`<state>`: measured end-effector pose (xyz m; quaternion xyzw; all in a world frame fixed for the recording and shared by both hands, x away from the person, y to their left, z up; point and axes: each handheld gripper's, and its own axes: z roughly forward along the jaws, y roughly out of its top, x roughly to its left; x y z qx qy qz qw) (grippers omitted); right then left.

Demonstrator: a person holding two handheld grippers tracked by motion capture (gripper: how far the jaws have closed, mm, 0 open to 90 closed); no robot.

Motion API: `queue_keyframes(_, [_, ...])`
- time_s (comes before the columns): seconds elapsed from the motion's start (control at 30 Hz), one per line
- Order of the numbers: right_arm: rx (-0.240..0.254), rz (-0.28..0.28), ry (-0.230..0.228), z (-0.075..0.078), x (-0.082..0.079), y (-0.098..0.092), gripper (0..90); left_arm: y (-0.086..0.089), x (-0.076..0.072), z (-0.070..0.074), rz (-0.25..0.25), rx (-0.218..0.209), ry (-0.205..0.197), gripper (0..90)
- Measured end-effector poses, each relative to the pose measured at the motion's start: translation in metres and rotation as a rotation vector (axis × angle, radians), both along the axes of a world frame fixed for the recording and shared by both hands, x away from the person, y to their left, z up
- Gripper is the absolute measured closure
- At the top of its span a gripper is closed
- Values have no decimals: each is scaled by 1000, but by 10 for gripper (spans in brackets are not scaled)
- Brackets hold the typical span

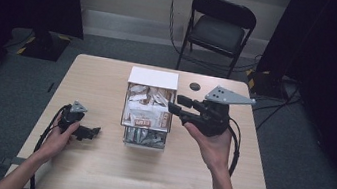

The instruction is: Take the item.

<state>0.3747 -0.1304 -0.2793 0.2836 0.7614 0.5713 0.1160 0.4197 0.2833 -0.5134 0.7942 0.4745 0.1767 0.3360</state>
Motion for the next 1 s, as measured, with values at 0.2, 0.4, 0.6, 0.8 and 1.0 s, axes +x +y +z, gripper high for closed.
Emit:
queue_keyframes(0.2, [-13, 43, 6, -4, 7, 15, 589, 0, 0, 0, 0, 0, 0, 0])
queue_keyframes(0.4, [-38, 83, 19, -13, 10, 26, 622, 0, 0, 0, 2, 1, -1, 0])
queue_keyframes(0.6, [-56, 107, 36, -22, 13, 37, 623, -1, 0, 0, 8, -7, -3, 0])
queue_keyframes(0.8, [-72, 127, 51, -27, 19, 49, 607, 0, 0, 0, 1, -1, 0, 0])
queue_keyframes(1.0, [-93, 124, 62, -31, 22, 53, 588, 0, 0, 0, 2, 1, -1, 0])
